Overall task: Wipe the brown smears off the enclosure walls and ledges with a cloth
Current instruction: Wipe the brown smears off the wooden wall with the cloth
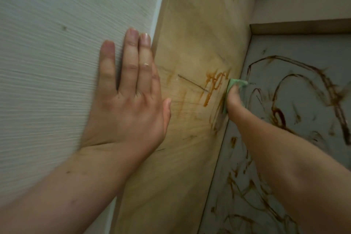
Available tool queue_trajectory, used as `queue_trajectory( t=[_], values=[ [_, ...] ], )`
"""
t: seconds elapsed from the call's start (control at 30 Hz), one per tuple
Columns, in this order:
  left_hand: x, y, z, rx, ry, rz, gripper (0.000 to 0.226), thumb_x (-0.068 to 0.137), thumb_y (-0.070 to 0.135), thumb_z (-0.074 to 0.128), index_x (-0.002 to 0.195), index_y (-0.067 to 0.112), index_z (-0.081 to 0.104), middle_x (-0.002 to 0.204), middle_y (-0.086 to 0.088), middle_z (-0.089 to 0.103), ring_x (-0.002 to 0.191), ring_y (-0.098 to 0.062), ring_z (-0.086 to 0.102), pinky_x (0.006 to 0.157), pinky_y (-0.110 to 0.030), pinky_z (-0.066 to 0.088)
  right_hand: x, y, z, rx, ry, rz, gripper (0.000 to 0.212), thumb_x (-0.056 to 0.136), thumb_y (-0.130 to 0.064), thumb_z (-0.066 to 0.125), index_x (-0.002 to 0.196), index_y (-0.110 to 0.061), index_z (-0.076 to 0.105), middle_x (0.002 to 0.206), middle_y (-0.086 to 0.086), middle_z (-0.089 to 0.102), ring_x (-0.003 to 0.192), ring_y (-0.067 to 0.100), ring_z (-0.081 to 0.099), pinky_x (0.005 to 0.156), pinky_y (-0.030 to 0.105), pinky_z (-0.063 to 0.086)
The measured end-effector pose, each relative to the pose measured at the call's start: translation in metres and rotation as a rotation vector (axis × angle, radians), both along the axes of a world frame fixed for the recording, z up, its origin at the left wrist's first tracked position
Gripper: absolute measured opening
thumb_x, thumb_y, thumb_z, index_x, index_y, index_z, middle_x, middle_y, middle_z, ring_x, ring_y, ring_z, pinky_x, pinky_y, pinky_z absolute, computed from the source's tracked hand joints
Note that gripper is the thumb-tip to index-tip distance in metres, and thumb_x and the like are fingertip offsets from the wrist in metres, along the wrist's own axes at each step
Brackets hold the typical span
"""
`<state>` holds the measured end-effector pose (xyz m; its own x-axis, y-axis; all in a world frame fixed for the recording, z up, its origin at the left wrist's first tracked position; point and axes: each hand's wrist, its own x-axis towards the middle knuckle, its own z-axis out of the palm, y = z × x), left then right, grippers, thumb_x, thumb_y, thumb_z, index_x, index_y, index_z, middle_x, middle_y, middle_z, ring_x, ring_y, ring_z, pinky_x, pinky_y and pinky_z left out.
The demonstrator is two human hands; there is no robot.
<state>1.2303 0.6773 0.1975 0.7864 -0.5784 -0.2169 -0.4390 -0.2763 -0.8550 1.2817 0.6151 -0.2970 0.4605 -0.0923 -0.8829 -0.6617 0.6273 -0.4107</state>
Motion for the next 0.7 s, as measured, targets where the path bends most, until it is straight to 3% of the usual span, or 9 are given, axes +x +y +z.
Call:
queue_trajectory(
  t=[0.1,0.2,0.3,0.4,0.57,0.7],
  values=[
    [0.001,-0.001,0.000,-0.007,0.005,-0.006,0.083,0.105,0.049,0.010,0.156,-0.017,0.009,0.165,-0.036,-0.007,0.154,-0.051,-0.011,0.120,-0.065,-0.014,-0.018,0.021,-0.025,0.089,0.038,0.045,0.144,0.033,-0.114,0.008,0.160,-0.046,0.023,0.167,-0.004,0.031,0.152,0.030,0.030,0.123,0.064,0.019],
    [0.000,0.001,-0.001,0.011,-0.004,-0.009,0.083,0.105,0.050,0.008,0.156,-0.016,0.008,0.165,-0.035,-0.007,0.154,-0.050,-0.011,0.120,-0.065,-0.013,0.007,0.015,-0.053,0.158,0.064,0.007,0.126,0.045,-0.106,0.019,0.155,-0.045,0.037,0.153,0.001,0.049,0.137,0.034,0.048,0.115,0.068,0.030],
    [-0.002,-0.001,-0.001,0.021,-0.014,-0.004,0.084,0.104,0.050,0.006,0.156,-0.015,0.007,0.166,-0.035,-0.008,0.154,-0.050,-0.011,0.121,-0.065,-0.011,0.029,-0.018,0.032,0.060,0.013,-0.042,0.103,0.070,-0.100,0.013,0.158,-0.049,0.026,0.167,-0.002,0.031,0.153,0.027,0.028,0.120,0.072,0.008],
    [-0.004,-0.001,0.001,0.011,-0.019,-0.008,0.084,0.103,0.050,0.007,0.156,-0.015,0.011,0.166,-0.035,-0.005,0.155,-0.050,-0.008,0.123,-0.065,-0.004,0.016,-0.032,0.174,-0.208,-0.207,-0.094,0.066,0.105,-0.064,0.013,0.165,-0.038,0.007,0.174,-0.003,0.006,0.159,0.026,0.005,0.126,0.061,0.004],
    [-0.004,-0.003,0.000,0.003,-0.023,-0.009,0.084,0.103,0.051,0.011,0.155,-0.015,0.010,0.166,-0.035,-0.003,0.155,-0.050,-0.006,0.122,-0.065,-0.005,-0.034,0.003,0.272,-0.449,-0.596,-0.041,0.057,0.111,-0.049,0.019,0.163,-0.044,-0.003,0.173,-0.009,-0.008,0.158,0.017,-0.013,0.124,0.048,-0.006],
    [-0.004,-0.004,0.001,0.000,-0.028,-0.012,0.085,0.103,0.052,0.012,0.155,-0.015,0.011,0.166,-0.034,-0.002,0.155,-0.050,-0.005,0.123,-0.065,-0.003,-0.046,0.016,0.263,-0.592,-0.719,-0.026,0.059,0.105,-0.049,0.020,0.160,-0.048,-0.002,0.173,-0.012,-0.006,0.158,0.010,-0.010,0.128,0.046,-0.002]
  ],
)
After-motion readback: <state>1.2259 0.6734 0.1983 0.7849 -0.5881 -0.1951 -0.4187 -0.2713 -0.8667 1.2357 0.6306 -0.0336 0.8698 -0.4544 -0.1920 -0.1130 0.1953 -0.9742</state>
